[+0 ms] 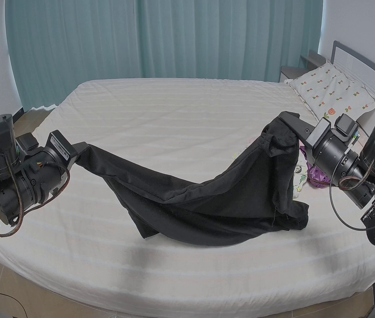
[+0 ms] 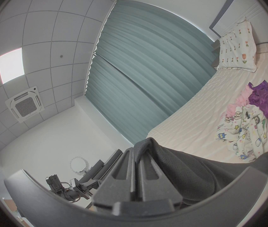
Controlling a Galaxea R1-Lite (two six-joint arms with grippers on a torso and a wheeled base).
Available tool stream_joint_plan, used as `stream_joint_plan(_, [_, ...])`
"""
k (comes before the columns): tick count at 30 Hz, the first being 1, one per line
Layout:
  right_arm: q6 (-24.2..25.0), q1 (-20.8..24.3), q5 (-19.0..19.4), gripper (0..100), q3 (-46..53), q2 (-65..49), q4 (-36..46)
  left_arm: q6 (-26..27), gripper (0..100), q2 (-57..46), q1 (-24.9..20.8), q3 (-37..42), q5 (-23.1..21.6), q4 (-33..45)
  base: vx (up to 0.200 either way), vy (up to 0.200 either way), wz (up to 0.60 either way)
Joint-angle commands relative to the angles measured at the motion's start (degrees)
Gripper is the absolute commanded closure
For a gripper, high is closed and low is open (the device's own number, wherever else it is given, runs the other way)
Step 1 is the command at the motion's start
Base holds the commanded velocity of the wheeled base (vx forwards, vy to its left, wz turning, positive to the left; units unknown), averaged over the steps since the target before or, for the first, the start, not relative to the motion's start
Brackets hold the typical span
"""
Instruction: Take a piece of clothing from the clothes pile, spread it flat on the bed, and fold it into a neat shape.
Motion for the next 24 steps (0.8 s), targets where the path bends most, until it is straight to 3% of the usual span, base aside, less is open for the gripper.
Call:
stream_joint_plan(1, [-0.35,0.6,0.03,100,-0.28,1.21,-0.02,0.02,100,0.24,0.32,0.02,-0.03,-0.03,0.0,0.2,0.0])
stream_joint_plan(14, [-0.17,1.04,-0.06,100,0.68,3.14,-2.22,-0.24,100,2.26,-0.83,1.61,-0.29,-0.03,0.0,0.2,0.0])
stream_joint_plan(24, [0.53,-2.74,1.44,100,6.66,2.71,-2.22,-0.33,100,2.0,-8.12,3.71,-0.21,3.4,0.0,0.2,0.0])
